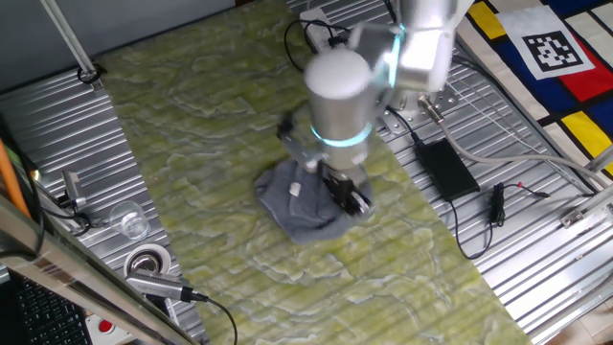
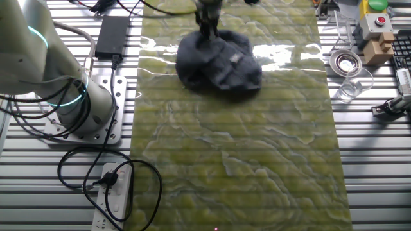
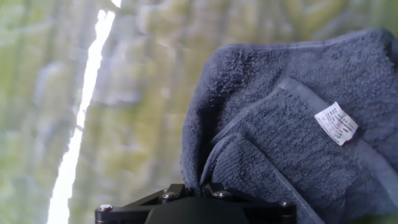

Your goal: Clean the table with a cloth

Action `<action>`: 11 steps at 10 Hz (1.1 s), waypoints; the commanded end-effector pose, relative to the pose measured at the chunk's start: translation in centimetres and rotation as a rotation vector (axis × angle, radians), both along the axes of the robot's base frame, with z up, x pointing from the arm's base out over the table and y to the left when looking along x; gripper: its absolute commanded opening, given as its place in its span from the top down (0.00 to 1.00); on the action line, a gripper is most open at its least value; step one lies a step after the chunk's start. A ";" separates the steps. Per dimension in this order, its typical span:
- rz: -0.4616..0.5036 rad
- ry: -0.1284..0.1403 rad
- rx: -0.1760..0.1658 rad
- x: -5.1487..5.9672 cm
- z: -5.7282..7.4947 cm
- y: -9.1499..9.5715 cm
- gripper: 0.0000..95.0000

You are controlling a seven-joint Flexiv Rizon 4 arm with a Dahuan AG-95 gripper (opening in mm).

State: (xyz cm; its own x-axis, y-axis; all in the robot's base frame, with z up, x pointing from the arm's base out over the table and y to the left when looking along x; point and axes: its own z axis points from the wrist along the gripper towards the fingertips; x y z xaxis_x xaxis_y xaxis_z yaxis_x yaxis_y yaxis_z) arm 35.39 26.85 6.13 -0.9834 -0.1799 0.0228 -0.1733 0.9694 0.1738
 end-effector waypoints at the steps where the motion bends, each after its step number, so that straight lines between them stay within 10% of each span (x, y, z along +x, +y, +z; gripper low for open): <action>1: -0.020 -0.022 0.019 0.3 -0.1 0.9 1.00; 5: 0.085 -0.039 0.008 1.7 -0.3 0.3 1.00; 11: 0.412 0.004 -0.015 1.7 -0.3 0.3 1.00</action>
State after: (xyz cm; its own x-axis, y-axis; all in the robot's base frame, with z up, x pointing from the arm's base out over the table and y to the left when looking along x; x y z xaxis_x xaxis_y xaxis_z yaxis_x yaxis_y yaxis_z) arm 37.09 27.05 5.89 -0.8873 -0.4608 0.0185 -0.4505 0.8747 0.1788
